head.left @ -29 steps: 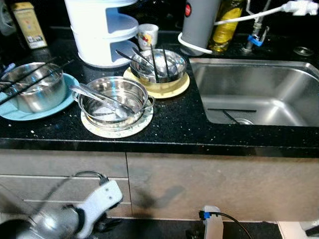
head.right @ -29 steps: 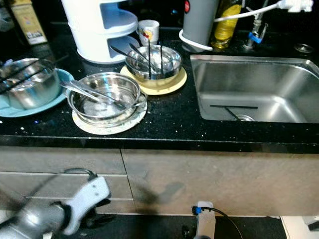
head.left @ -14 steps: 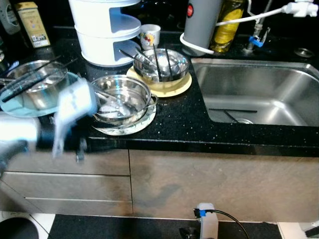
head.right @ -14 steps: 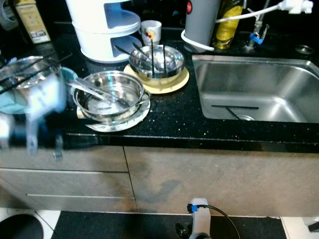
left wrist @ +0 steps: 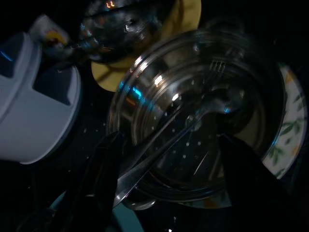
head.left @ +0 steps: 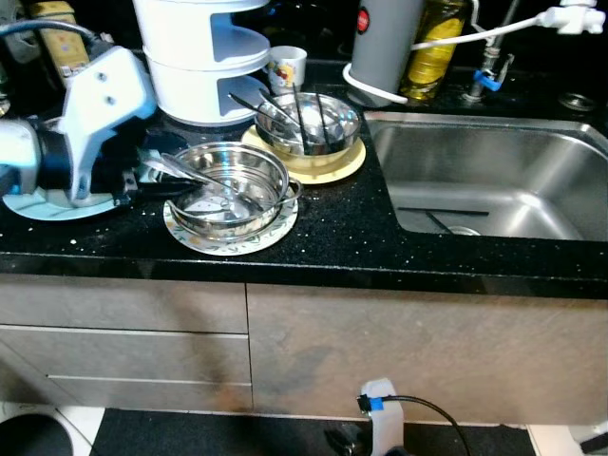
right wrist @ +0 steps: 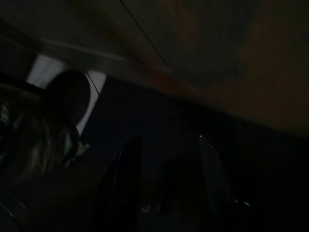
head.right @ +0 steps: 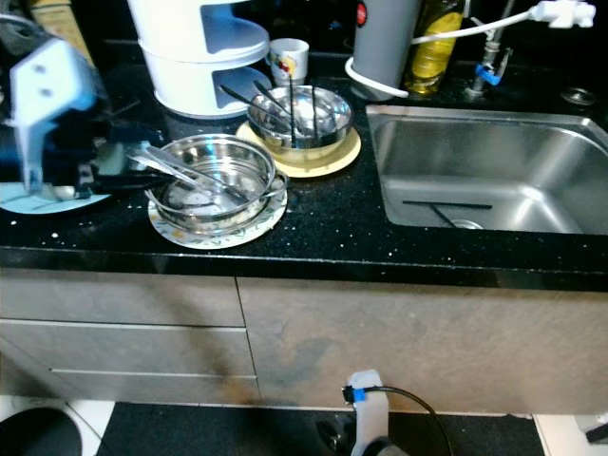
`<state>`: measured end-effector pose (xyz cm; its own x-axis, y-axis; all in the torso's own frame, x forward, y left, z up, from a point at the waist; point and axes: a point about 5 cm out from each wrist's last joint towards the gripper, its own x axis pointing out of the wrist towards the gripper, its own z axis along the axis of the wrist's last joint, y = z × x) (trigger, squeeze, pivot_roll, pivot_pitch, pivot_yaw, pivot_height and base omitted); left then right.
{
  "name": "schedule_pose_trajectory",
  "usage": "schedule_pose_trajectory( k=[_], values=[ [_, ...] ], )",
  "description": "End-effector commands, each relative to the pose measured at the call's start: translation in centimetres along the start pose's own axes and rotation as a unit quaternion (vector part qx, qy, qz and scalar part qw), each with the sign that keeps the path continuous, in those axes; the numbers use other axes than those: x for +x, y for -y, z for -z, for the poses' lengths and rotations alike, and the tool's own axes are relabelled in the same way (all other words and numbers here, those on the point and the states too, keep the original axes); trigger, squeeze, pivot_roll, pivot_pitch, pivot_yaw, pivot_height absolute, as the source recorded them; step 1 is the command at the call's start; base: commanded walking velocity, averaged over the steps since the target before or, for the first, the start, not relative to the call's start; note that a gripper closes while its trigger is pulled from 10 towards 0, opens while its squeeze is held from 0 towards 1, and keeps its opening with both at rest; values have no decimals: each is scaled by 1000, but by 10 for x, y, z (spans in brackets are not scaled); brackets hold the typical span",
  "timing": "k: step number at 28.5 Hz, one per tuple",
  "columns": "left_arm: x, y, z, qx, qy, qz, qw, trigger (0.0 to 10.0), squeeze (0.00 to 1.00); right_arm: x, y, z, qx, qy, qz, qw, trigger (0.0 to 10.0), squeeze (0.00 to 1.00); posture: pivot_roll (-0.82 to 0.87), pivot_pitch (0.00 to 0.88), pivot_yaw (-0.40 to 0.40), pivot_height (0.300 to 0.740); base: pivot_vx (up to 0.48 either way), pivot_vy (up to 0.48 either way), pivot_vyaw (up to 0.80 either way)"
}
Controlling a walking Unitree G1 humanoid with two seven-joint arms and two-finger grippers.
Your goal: Kitchen organization
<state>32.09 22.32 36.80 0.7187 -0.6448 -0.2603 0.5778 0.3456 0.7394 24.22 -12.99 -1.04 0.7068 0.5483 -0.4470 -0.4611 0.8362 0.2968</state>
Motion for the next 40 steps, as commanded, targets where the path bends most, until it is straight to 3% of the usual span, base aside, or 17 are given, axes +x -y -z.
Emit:
schedule_pose_trajectory(
  k=[1,2,4,5,7,8,12,23,30,32,33,34,35,40],
  values=[
    [13,1,8,17,-17,8,1000,10000,1000,0,-6,-13,-14,16,-29,999,10000,0,-57,185,-43,740,0,0,0],
    [24,-1,14,26,-26,6,999,10000,1000,-1,-12,-32,-33,39,-59,997,10000,0,-57,185,-43,740,0,0,0],
    [30,-1,17,29,-30,11,999,10000,1000,-2,-16,-41,-44,48,-76,995,10000,0,-67,192,-40,740,0,0,0],
    [33,-1,18,28,-30,14,999,10000,525,-2,-18,-44,-47,50,-82,994,10000,0,-67,192,-40,740,0,0,0],
    [36,-1,19,27,-29,16,999,10000,525,-3,-20,-46,-52,52,-89,993,10000,0,-67,195,-39,740,0,0,0],
    [48,-3,23,29,-32,16,999,10000,0,-4,-26,-54,-71,55,-110,990,10000,0,-70,198,-40,740,0,0,0],
    [64,-8,23,36,-29,5,999,10000,0,-7,-32,-61,-78,61,-122,988,10000,0,-74,206,-38,740,0,0,0],
    [77,-11,21,34,-38,36,998,10000,0,-14,-37,-65,-69,58,-129,988,10000,0,-75,216,-33,740,0,0,0],
    [82,-14,20,61,-75,51,994,10000,0,-17,-36,-68,-60,60,-125,988,10000,0,-75,221,-21,740,0,0,0],
    [83,-14,20,66,-78,50,993,9569,0,-18,-37,-68,-60,60,-125,989,10000,0,-75,222,-18,740,0,0,0],
    [83,-15,19,69,-81,49,993,2549,0,-18,-37,-68,-58,60,-124,989,10000,0,-75,223,-17,740,0,0,0],
    [84,-15,19,71,-82,50,993,2549,0,-19,-37,-68,-57,59,-124,989,10000,0,-75,223,-17,740,0,0,0],
    [84,-15,19,75,-83,49,993,275,0,-19,-37,-68,-56,59,-123,989,10000,0,-75,223,-16,740,0,0,0],
    [85,-17,18,83,-84,40,992,0,0,-21,-38,-68,-51,59,-122,989,10000,0,-74,224,-14,740,0,0,0]
  ],
)
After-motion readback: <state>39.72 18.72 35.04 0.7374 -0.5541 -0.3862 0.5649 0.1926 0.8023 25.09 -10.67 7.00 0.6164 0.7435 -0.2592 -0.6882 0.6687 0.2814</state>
